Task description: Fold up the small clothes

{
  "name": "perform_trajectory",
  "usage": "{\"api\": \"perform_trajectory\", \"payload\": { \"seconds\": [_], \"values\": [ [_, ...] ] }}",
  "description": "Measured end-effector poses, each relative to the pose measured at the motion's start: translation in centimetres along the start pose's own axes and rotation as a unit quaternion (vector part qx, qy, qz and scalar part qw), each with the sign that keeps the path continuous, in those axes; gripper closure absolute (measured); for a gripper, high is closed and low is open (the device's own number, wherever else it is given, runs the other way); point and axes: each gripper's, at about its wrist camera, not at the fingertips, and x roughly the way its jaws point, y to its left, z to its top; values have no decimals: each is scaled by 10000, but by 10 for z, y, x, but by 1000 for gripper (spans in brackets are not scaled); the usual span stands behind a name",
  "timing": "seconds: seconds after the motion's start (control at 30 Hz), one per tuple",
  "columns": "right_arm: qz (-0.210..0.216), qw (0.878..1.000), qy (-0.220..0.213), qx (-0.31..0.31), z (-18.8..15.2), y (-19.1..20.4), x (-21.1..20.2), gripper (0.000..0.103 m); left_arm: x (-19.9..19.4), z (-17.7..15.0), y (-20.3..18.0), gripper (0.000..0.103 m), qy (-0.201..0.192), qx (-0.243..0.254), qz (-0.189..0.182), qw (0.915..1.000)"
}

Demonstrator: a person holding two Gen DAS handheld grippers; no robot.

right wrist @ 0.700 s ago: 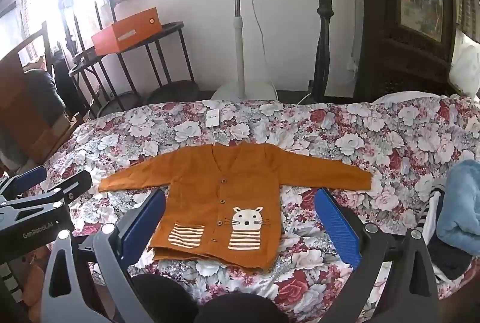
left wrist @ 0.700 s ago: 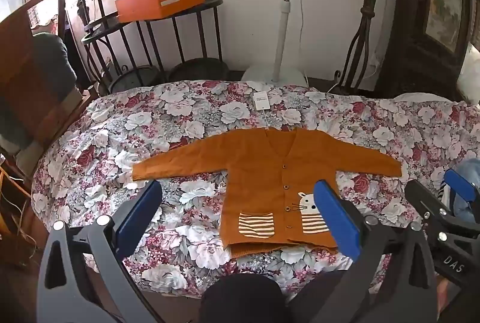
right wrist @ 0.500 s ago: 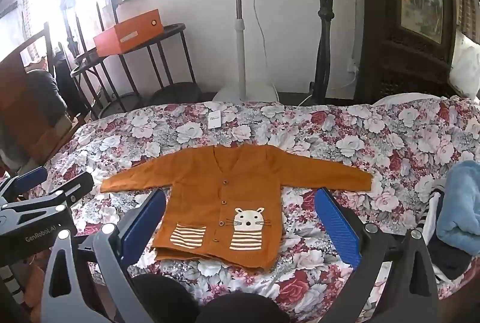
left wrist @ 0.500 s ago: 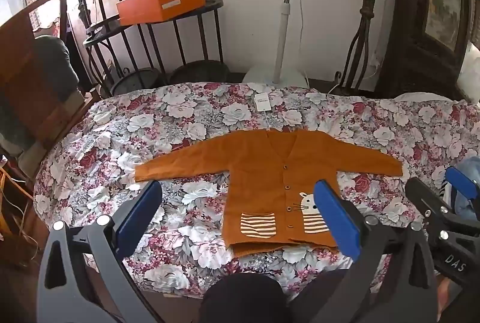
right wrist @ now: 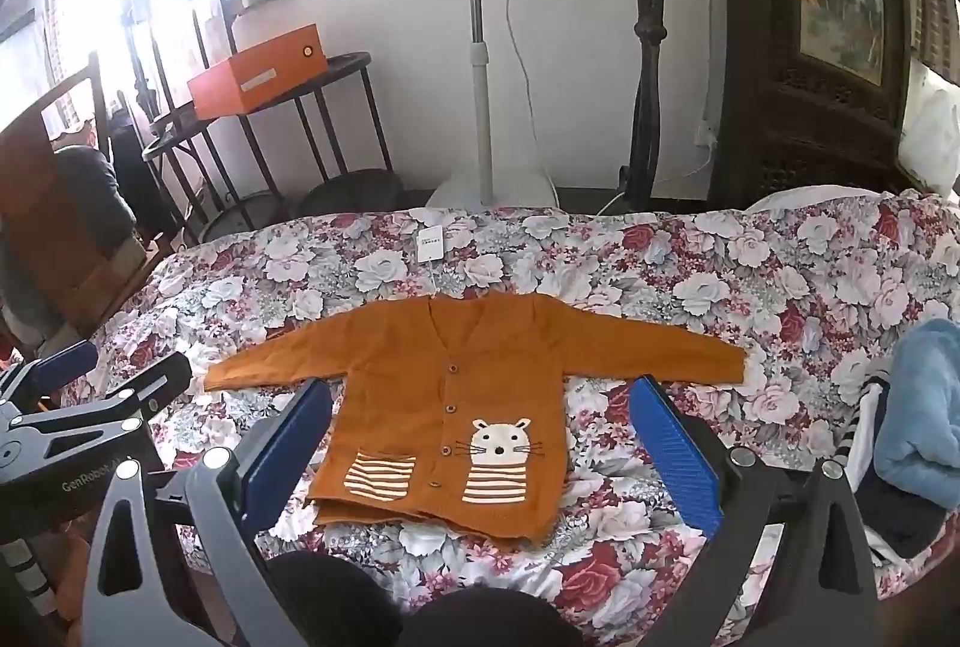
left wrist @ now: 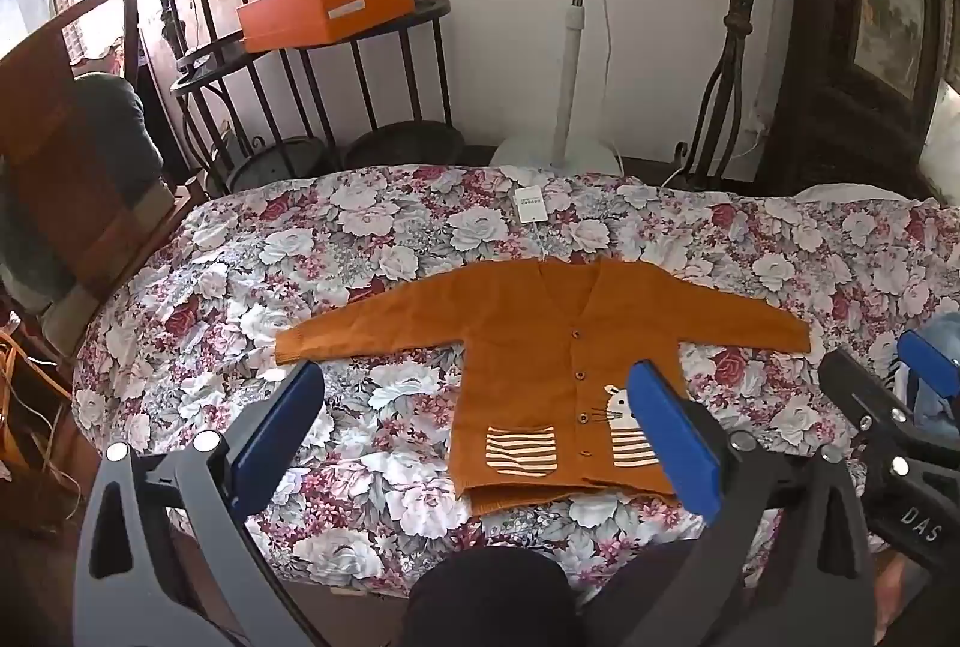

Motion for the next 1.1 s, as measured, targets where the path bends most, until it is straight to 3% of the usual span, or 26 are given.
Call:
{"api": "perform_trajectory", "payload": {
  "seconds": [1.1],
  "values": [
    [56, 10000, 33, 54, 1, -2, -2, 3, 4, -6, 3, 5, 72, 11, 33, 10000]
  ]
}}
